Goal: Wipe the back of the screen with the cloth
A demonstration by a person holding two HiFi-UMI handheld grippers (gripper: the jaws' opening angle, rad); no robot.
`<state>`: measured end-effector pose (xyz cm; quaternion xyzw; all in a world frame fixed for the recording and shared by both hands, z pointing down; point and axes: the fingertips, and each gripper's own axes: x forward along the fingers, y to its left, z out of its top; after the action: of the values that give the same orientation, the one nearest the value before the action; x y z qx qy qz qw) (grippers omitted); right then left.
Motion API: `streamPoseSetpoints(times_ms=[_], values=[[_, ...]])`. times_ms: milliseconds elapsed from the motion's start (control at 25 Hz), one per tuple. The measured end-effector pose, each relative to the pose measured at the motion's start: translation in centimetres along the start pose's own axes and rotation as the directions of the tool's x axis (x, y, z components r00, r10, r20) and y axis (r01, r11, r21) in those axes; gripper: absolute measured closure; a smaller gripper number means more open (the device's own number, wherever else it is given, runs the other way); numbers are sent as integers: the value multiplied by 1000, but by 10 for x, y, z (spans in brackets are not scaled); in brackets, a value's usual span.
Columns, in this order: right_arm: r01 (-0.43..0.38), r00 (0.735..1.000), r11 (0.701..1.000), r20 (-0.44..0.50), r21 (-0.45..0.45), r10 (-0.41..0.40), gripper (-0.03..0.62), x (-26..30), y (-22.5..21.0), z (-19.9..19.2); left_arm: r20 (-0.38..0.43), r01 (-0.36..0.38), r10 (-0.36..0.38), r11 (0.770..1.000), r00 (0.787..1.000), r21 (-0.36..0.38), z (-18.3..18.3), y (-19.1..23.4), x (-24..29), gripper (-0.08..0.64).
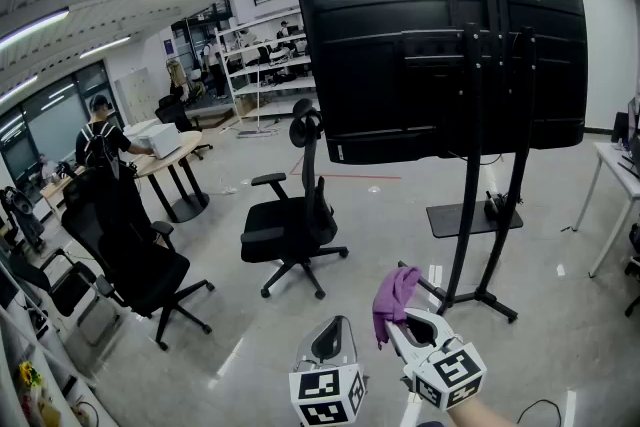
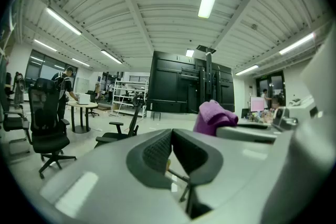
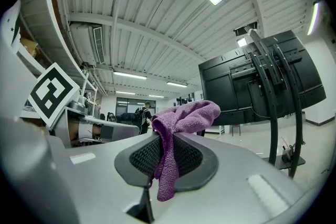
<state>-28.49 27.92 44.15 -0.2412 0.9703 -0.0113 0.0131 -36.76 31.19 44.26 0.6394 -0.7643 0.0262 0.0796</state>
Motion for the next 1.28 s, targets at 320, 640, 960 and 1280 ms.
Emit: streamPoseSetpoints(times_ms=[320,640,960,1280], values=[[35,999,999,-27,-19,-35,543,5,-18,-6,-10,20,-20,1000,1000,-12,-3,0,23,552],[56,998,998,-29,2,-56,543,49,-66,-7,-51,33,-34,999,998,-31,4,10,88,552],[31,1000,998,5,-55,-31,543,156,-160,21,-64,40,-41,999,997,-7,51,27,225,552],[-11,996,971,89,-240,33,543,265,-268,129,-3,54,-54,999,999,4,163,46,365,552]])
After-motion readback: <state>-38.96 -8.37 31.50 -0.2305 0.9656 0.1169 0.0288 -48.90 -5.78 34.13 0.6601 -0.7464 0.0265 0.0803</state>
